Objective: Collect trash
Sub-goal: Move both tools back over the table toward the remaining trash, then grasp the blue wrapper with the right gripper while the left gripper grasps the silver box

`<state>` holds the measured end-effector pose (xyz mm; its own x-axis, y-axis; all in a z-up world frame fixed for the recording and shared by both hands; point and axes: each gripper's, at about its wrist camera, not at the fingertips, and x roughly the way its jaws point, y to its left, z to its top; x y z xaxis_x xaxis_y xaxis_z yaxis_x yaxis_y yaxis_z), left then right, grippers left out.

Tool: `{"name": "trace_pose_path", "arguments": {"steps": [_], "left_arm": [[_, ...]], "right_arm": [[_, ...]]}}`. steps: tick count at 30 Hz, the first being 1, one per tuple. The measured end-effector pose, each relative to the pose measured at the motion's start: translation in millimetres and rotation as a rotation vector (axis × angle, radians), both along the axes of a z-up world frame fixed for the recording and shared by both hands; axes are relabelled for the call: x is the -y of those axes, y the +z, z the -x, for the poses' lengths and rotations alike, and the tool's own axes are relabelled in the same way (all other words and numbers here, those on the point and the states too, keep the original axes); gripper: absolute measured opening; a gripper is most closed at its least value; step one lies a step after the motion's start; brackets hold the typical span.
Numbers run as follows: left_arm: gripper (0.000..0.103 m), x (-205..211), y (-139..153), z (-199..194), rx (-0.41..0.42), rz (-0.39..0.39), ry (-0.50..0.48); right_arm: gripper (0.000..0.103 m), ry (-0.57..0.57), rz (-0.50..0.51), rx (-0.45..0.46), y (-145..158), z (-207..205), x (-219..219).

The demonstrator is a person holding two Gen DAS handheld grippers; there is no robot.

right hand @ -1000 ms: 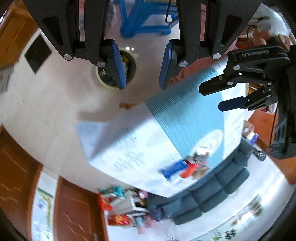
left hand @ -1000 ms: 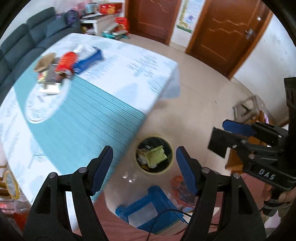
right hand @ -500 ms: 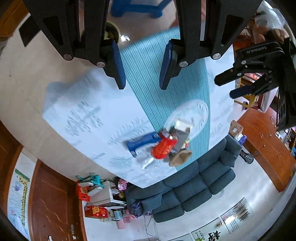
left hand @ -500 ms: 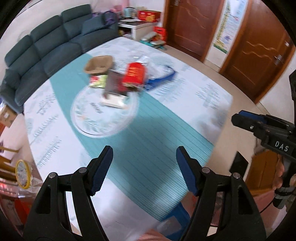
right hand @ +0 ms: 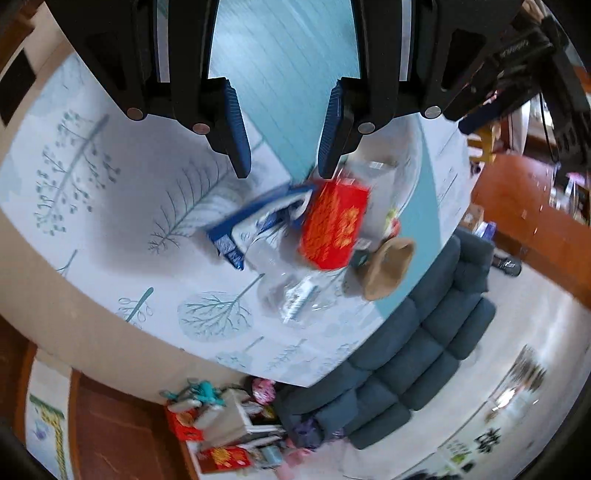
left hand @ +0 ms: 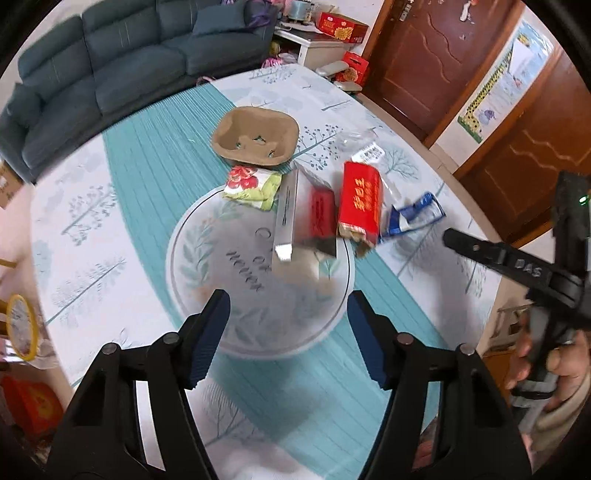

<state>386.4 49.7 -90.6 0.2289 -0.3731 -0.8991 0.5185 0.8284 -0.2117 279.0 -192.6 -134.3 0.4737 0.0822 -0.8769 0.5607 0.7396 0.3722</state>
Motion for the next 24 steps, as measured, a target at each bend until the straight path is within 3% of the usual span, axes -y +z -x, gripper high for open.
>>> {"name": "trace_pose_path", "arguments": {"steps": [3, 4, 11, 19, 20, 22, 24], "left_arm": [[0.063, 11, -12, -20, -0.024, 0.012, 0.010], [0.063, 15, -16, -25, -0.028, 0.013, 0.009], [0.063, 43, -47, -57, -0.055, -0.007, 0.017], [0.063, 59, -77, -78, -0.109, -0.016, 0.045], [0.063, 61, -81, -79, -0.117, -0.014, 0.046], [0.063, 65, -88, -81, -0.140, -0.006, 0.046], [0.056, 71, -93, -81, -0.161, 0.015, 0.041]], "right_arm": [[0.038, -0.050, -0.029, -0.033, -19, -11, 11], [0.043, -0.066, -0.056, -0.020, -26, -15, 16], [0.043, -0.116, -0.105, -0.019, -44, -32, 28], [0.043, -0.129, -0.066, -0.026, -53, -42, 29], [0.042, -0.125, -0.056, -0.035, -55, -42, 29], [0.030, -0.101, -0.044, -0.068, -61, -43, 26], [0.028, -0.089, -0.039, -0.056, -65, -41, 24]]}}
